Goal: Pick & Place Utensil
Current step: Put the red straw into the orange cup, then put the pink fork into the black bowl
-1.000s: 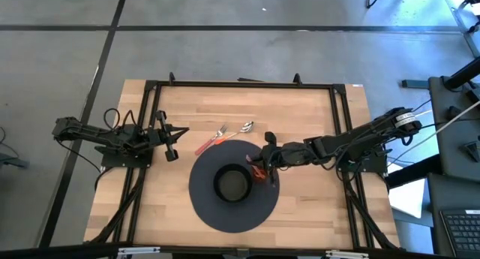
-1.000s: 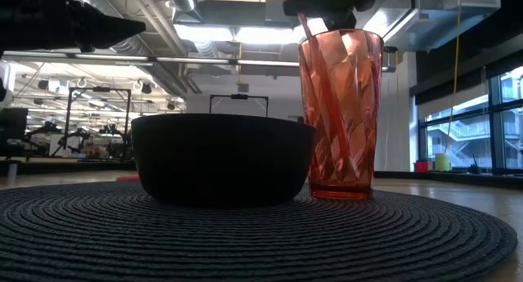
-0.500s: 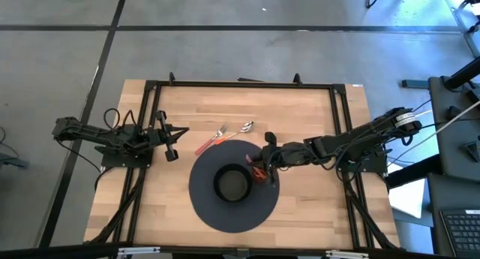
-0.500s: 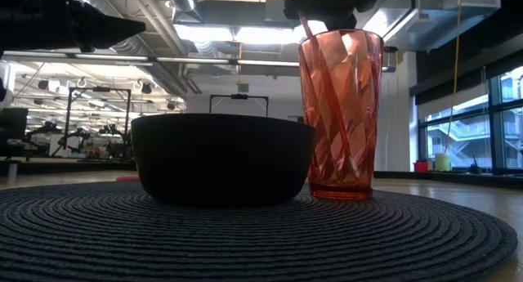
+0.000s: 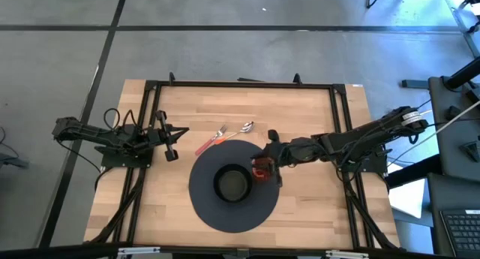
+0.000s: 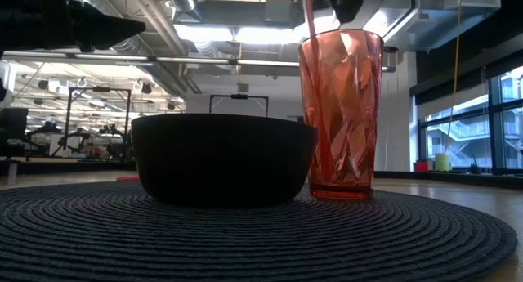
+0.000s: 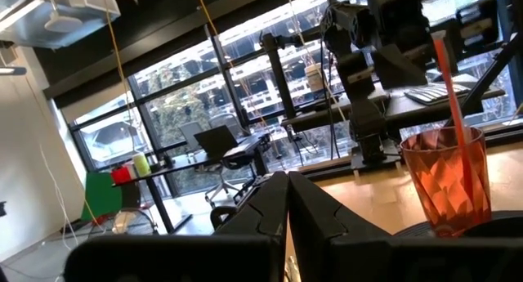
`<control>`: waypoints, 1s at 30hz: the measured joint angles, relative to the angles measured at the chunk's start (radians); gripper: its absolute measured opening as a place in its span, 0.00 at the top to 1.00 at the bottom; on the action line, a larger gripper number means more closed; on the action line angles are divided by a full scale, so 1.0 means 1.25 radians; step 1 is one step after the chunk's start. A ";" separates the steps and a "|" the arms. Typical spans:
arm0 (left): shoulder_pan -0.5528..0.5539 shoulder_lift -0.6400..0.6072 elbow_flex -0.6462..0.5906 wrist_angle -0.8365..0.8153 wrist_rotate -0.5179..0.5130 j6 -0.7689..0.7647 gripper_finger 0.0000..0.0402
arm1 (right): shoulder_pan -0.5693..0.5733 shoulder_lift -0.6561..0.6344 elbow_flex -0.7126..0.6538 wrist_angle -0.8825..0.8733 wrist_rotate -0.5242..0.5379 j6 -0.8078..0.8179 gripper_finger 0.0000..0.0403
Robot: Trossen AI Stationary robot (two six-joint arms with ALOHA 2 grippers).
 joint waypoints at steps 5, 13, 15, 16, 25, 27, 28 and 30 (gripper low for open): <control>0.000 0.000 0.000 0.000 0.000 0.000 0.98 | 0.004 -0.063 0.000 -0.039 -0.023 0.012 0.67; 0.000 0.000 0.000 0.000 -0.008 0.000 0.98 | 0.022 -0.118 0.000 -0.065 -0.017 -0.035 0.67; 0.000 0.000 0.000 0.000 -0.011 0.000 0.98 | 0.036 -0.156 0.000 -0.080 0.009 -0.074 0.67; 0.000 0.000 0.000 0.000 -0.011 0.000 0.98 | 0.043 -0.179 0.000 -0.089 0.026 -0.093 0.68; 0.000 0.000 0.000 0.000 -0.012 0.001 0.98 | 0.067 -0.436 -0.096 -0.156 0.108 -0.171 0.86; 0.000 0.000 0.000 0.000 -0.012 0.000 0.98 | 0.067 -0.501 -0.158 -0.128 0.108 -0.182 0.95; 0.000 0.000 0.000 0.000 -0.012 0.000 0.98 | 0.067 -0.534 -0.194 -0.107 0.109 -0.192 0.97; 0.000 0.000 0.000 0.000 -0.012 0.001 0.98 | 0.066 -0.598 -0.270 -0.069 0.111 -0.206 0.98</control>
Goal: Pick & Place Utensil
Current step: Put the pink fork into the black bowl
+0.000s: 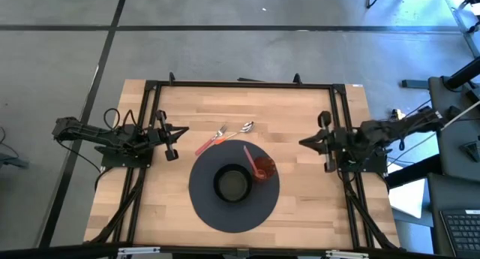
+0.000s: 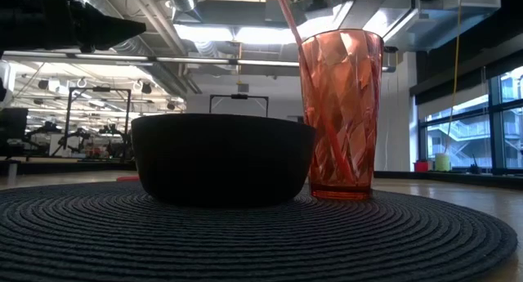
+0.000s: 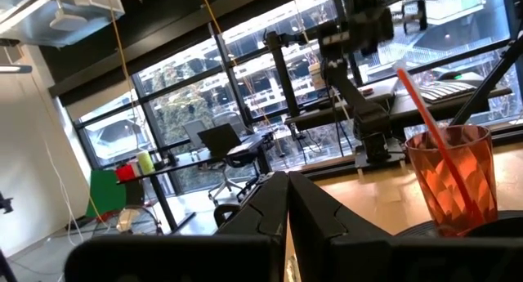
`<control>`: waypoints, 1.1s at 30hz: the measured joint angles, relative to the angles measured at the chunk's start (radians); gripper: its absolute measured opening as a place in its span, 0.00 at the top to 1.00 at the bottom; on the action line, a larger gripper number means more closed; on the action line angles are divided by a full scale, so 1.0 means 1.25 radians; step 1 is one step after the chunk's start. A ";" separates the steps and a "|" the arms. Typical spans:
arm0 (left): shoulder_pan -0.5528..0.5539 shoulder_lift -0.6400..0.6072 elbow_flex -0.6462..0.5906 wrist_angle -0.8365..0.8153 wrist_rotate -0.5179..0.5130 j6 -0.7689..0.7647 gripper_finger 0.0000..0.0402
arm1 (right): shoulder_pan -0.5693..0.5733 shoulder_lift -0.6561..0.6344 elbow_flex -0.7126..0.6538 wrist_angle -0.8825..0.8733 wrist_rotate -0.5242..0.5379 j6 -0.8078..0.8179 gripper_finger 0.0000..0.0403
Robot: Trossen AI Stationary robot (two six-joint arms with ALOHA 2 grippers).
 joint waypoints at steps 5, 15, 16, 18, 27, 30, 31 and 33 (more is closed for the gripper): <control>0.000 0.000 0.000 0.000 0.000 0.000 0.98 | -0.027 -0.159 -0.191 0.106 0.008 -0.011 0.99; 0.000 0.000 0.000 0.000 -0.001 0.019 0.98 | -0.044 -0.348 -0.372 0.205 -0.099 -0.020 0.99; 0.000 0.000 0.000 0.000 -0.001 0.019 0.98 | -0.044 -0.361 -0.384 0.206 -0.099 -0.019 0.99; 0.000 0.000 0.000 0.000 -0.001 0.019 0.98 | -0.044 -0.384 -0.401 0.205 -0.090 -0.019 0.99; 0.000 0.000 0.000 -0.004 -0.004 0.009 0.98 | -0.044 -0.446 -0.408 0.183 -0.058 -0.038 0.99; 0.000 0.000 0.000 -0.005 -0.016 0.009 0.98 | -0.044 -0.447 -0.408 0.170 -0.058 -0.038 0.99; 0.000 0.000 0.000 -0.006 -0.020 0.008 0.98 | -0.044 -0.447 -0.408 0.162 -0.058 -0.039 0.99; 0.000 0.000 0.000 -0.007 -0.031 0.007 0.98 | -0.044 -0.447 -0.408 0.156 -0.058 -0.038 0.98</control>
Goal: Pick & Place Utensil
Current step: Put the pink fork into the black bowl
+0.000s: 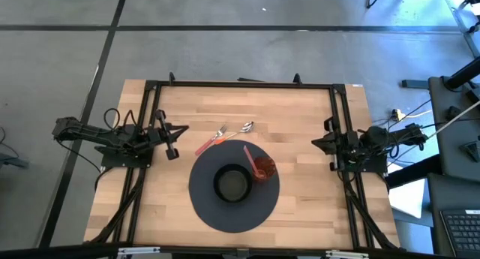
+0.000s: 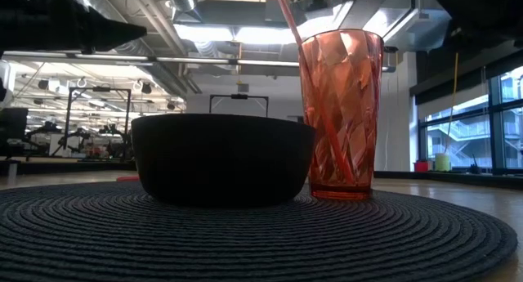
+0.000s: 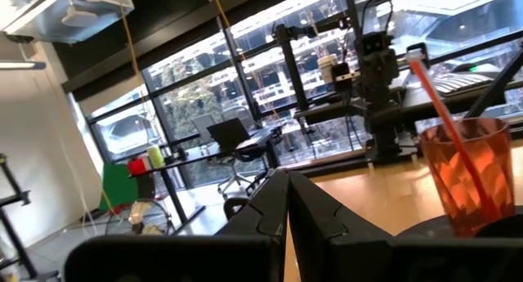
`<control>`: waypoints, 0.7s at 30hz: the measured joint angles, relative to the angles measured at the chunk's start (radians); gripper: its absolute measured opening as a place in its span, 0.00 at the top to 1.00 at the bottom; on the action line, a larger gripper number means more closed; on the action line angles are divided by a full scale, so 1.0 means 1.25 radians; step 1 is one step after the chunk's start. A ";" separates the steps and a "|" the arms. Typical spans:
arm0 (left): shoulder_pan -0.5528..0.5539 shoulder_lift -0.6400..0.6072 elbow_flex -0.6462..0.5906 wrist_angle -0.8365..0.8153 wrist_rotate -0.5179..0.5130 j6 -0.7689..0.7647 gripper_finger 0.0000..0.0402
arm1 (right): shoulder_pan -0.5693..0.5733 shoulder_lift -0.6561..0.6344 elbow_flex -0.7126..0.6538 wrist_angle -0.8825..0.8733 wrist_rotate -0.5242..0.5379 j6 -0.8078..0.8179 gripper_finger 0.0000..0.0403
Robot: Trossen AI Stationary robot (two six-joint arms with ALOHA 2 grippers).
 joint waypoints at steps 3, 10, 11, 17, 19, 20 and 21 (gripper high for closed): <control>0.000 0.000 0.000 0.000 -0.017 0.000 0.98 | 0.000 0.000 0.000 -0.010 0.000 0.006 0.99; 0.000 0.000 0.000 0.000 -0.021 0.005 0.98 | 0.000 0.000 0.000 -0.010 0.000 0.006 0.99; 0.000 0.000 0.000 0.000 -0.021 0.010 0.98 | 0.000 0.000 0.000 -0.010 0.001 0.004 0.99; 0.000 0.000 0.000 0.000 -0.020 0.012 0.98 | 0.000 0.000 0.000 -0.042 0.037 0.001 0.99; 0.000 0.000 0.000 0.000 -0.021 0.008 0.98 | 0.000 0.000 0.000 -0.050 0.042 0.001 0.98; 0.000 0.000 0.000 0.000 -0.021 0.005 0.98 | 0.000 0.000 0.000 -0.051 0.050 0.003 0.98; 0.000 0.000 0.000 0.000 -0.020 0.001 0.98 | 0.000 0.000 0.000 -0.052 0.062 0.009 0.98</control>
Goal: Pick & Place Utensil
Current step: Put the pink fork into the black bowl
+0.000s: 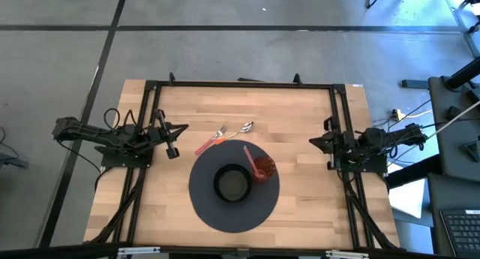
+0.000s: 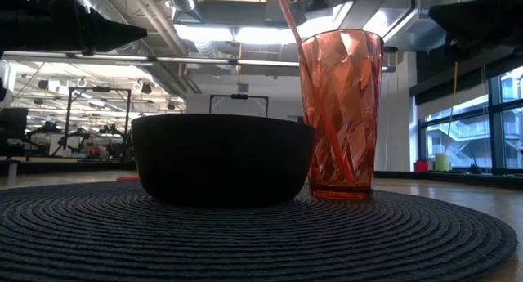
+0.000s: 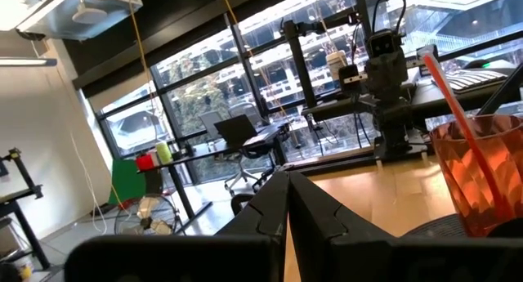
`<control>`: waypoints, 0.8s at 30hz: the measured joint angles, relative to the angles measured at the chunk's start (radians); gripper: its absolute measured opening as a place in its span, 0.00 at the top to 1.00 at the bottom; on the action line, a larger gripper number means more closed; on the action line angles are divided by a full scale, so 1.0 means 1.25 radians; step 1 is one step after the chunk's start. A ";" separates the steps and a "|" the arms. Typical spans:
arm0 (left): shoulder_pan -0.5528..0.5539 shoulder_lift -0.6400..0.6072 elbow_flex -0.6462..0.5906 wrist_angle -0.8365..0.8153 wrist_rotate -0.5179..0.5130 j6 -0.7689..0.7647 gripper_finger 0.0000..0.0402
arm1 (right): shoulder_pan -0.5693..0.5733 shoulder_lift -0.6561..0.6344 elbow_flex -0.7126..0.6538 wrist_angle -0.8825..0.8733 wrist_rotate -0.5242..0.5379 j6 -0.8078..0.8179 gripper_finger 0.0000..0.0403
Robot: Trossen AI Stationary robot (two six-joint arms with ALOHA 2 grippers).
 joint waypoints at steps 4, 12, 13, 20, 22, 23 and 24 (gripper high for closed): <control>0.000 0.000 0.000 0.000 0.000 -0.008 0.98 | 0.000 0.000 0.000 -0.009 0.023 0.017 0.97; 0.000 0.000 0.000 -0.004 0.011 -0.029 0.98 | 0.000 0.000 0.000 0.000 0.023 0.010 0.98; 0.000 0.000 0.000 -0.009 0.025 -0.036 0.98 | 0.000 0.000 0.000 0.004 0.023 0.010 0.98; 0.000 0.001 0.000 -0.013 0.066 -0.023 0.98 | 0.000 0.000 0.000 0.012 0.023 0.010 0.95; 0.000 0.001 0.000 -0.005 0.051 -0.023 0.98 | 0.000 0.000 0.000 0.009 0.017 0.010 0.95; 0.000 0.001 0.000 -0.004 0.045 -0.023 0.98 | 0.000 0.000 0.000 0.006 0.015 0.010 0.95; 0.000 0.001 0.000 -0.004 0.037 -0.023 0.98 | 0.000 0.000 0.000 0.004 0.014 0.010 0.96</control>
